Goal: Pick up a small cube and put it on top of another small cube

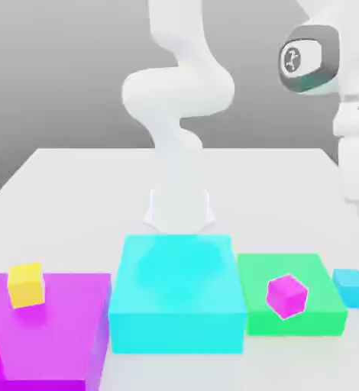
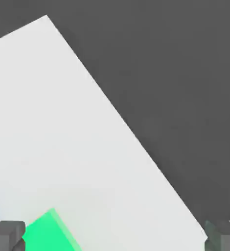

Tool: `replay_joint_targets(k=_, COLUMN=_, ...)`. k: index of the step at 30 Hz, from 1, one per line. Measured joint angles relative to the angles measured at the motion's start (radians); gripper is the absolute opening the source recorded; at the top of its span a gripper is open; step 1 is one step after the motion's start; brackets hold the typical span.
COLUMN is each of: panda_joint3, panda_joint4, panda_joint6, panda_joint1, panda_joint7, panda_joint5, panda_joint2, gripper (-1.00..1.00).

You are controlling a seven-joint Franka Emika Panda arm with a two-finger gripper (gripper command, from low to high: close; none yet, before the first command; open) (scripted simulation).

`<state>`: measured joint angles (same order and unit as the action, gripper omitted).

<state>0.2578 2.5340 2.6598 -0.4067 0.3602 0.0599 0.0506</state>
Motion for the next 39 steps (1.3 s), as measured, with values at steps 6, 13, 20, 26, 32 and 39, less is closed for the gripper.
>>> replay_joint_targets(k=6, panda_joint3=0.041, panda_joint4=0.057, panda_joint6=0.107, panda_joint1=-0.103, panda_joint7=-0.063, panda_joint5=0.09, panda_joint2=-0.224, gripper=0.0)
replay_joint_targets(k=13, panda_joint3=-0.084, panda_joint4=0.023, panda_joint6=0.258, panda_joint1=-0.21, panda_joint7=0.028, panda_joint5=0.225, panda_joint2=-0.424, gripper=-1.0)
replay_joint_targets(k=20, panda_joint3=-0.062, panda_joint4=0.03, panda_joint6=0.234, panda_joint1=-0.193, panda_joint7=0.015, panda_joint5=0.208, panda_joint2=-0.396, gripper=-1.0)
replay_joint_targets(k=26, panda_joint3=-0.001, panda_joint4=0.07, panda_joint6=0.071, panda_joint1=-0.117, panda_joint7=-0.078, panda_joint5=0.053, panda_joint2=-0.186, gripper=-1.0)
replay_joint_targets(k=32, panda_joint3=-0.097, panda_joint4=0.094, panda_joint6=-0.119, panda_joint1=0.029, panda_joint7=-0.041, panda_joint5=-0.052, panda_joint2=0.035, gripper=-1.0)
replay_joint_targets(k=39, panda_joint3=-0.146, panda_joint4=0.13, panda_joint6=-0.03, panda_joint1=0.075, panda_joint7=0.002, panda_joint5=-0.068, panda_joint2=-0.017, gripper=1.0)
